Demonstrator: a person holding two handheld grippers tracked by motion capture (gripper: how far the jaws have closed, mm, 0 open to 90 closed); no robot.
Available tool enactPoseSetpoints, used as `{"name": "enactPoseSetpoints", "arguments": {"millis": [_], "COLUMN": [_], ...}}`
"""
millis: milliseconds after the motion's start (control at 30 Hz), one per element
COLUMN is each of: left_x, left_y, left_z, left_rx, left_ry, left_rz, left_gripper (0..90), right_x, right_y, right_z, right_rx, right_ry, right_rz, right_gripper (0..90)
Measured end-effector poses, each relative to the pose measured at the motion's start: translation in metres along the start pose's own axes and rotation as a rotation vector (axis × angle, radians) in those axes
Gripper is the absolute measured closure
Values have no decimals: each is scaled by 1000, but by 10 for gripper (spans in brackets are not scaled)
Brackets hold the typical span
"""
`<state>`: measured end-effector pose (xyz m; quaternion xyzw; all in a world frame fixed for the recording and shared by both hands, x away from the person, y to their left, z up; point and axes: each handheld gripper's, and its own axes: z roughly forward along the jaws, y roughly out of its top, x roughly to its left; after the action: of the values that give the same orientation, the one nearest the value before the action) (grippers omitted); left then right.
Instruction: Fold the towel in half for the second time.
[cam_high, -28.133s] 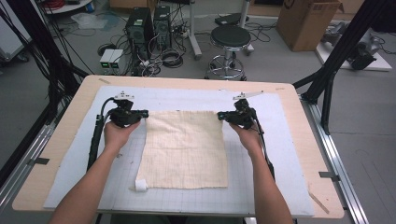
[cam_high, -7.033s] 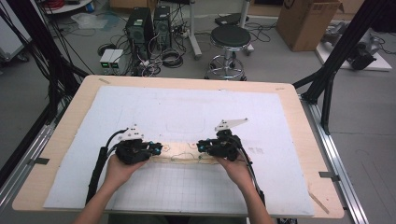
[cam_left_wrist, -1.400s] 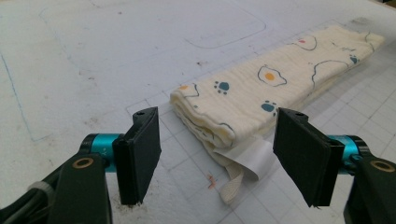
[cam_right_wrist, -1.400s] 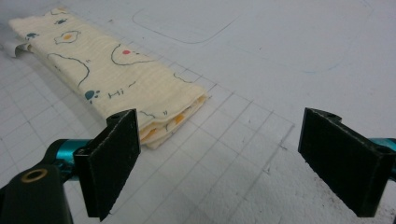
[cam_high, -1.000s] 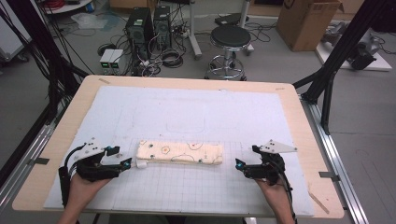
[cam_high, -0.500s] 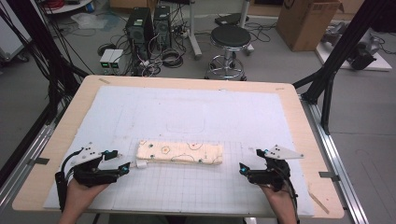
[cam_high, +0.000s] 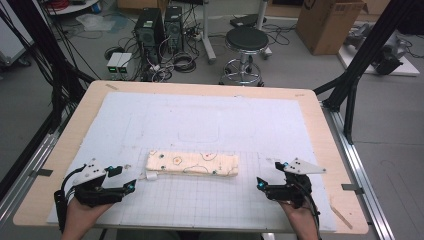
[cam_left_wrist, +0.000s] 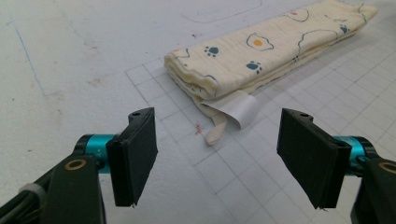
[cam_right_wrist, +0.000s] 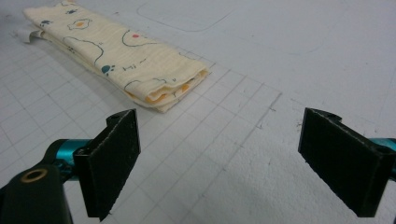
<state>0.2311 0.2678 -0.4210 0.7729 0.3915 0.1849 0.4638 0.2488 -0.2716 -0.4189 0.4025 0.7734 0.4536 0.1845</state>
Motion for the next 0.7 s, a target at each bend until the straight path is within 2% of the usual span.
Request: {"name": "enactPoseSetpoints", "arguments": {"millis": [400, 700], "left_x": [-3, -6], "left_y": [-3, -3], "left_z": [-3, 2], "left_rx": [-4, 5], "left_ry": [-5, 6], "left_rz": [-8, 9], "left_gripper": [289, 287], "right_x": [3, 5], "right_y": [-5, -6], "right_z": [-3, 1], "right_rx": [10, 21], "right_ry": [4, 12], "right_rz": [-2, -13], "right_gripper": [123, 123]}}
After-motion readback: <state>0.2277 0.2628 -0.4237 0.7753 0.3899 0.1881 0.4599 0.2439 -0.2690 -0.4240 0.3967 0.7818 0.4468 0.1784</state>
